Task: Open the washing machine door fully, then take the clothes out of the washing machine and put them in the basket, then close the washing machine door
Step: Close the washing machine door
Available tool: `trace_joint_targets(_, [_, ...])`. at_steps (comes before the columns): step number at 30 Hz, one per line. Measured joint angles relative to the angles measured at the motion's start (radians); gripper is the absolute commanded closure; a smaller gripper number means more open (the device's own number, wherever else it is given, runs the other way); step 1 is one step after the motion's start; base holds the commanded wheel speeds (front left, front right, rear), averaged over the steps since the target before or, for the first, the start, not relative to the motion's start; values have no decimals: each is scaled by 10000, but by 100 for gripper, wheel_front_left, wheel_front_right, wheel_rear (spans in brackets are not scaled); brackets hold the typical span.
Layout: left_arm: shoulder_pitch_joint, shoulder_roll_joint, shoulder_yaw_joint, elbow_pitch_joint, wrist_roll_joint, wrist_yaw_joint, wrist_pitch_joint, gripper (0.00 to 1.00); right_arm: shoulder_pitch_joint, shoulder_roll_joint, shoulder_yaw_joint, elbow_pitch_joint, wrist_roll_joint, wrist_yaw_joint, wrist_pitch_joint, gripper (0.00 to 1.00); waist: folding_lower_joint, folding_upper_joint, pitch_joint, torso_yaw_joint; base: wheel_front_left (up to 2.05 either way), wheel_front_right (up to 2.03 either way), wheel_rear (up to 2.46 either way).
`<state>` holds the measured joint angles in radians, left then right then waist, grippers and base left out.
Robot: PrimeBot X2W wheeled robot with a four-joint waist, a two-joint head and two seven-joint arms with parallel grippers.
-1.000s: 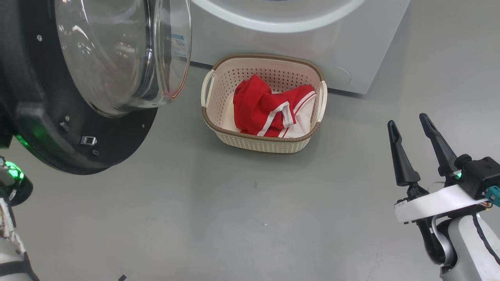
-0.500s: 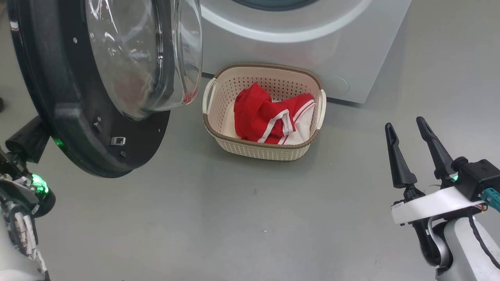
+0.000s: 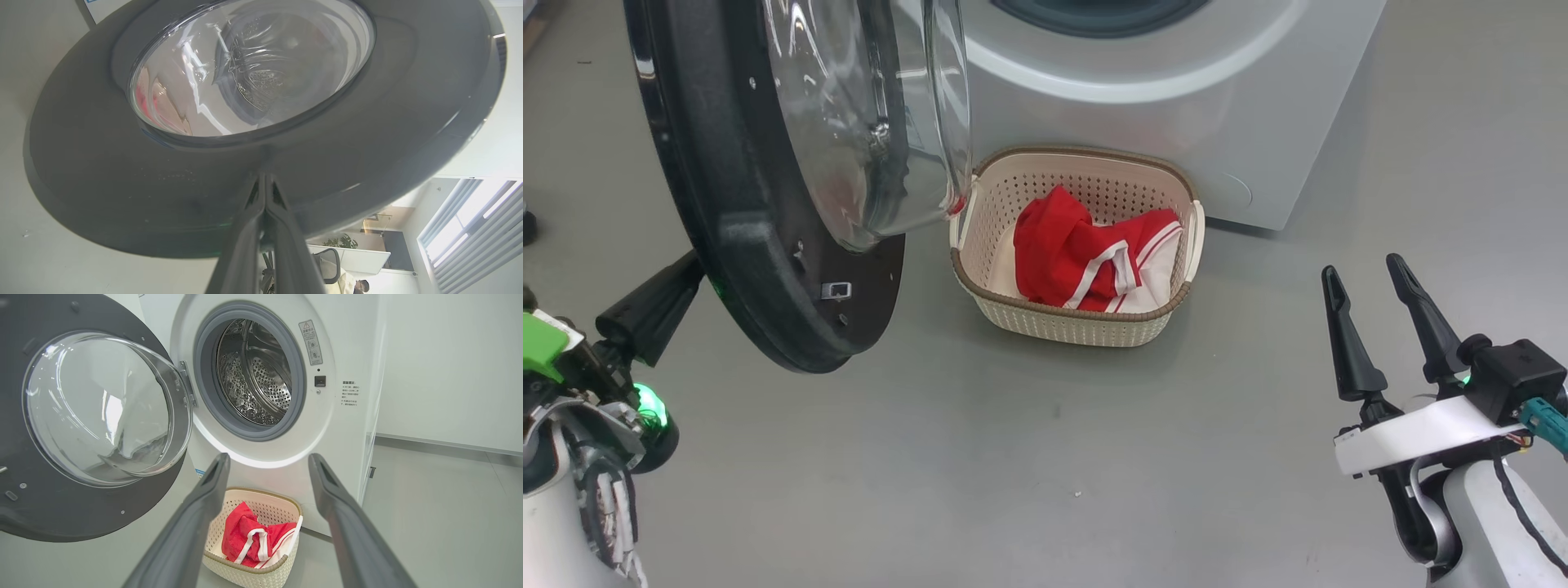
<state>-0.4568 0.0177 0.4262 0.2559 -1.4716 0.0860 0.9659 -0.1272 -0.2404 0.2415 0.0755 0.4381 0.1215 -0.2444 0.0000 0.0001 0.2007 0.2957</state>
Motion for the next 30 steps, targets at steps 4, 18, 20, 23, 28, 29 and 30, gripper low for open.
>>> trace_joint_targets(4, [300,6,-270,-63,-575,67,-8,100,78,56,38,23,0,0,0,0,0,0,-124,-2,0,0,0])
trace_joint_targets(18, [959,-12,-995,-652,-819,-274,-1360,100,154,132,-10,192,0,-2,-2,0,0,0,-331,-31,0,0,0])
trace_joint_targets(20, [1157,-10,-1124,-1016,267,-685,-1722,100,177,171,-23,242,0,-4,-2,0,0,0,-407,-11,0,0,0])
trace_joint_targets(23, [1604,63,-1463,-1317,1461,-1223,-2226,100,262,232,-31,313,0,-4,-2,0,0,0,-536,27,0,0,0])
trace_joint_targets(28, [2344,750,-1931,-1745,3532,-1981,-3221,100,378,274,-100,420,4,-6,-4,0,0,0,-787,114,0,0,0])
trace_joint_targets(29, [2482,913,-2044,-1833,3994,-1985,-3430,100,379,286,-111,439,4,-6,-4,0,0,0,-843,134,0,0,0])
trace_joint_targets(30, [2640,1103,-2209,-1941,4502,-2029,-3605,100,388,299,-119,456,4,-6,-6,0,0,0,-900,155,0,0,0])
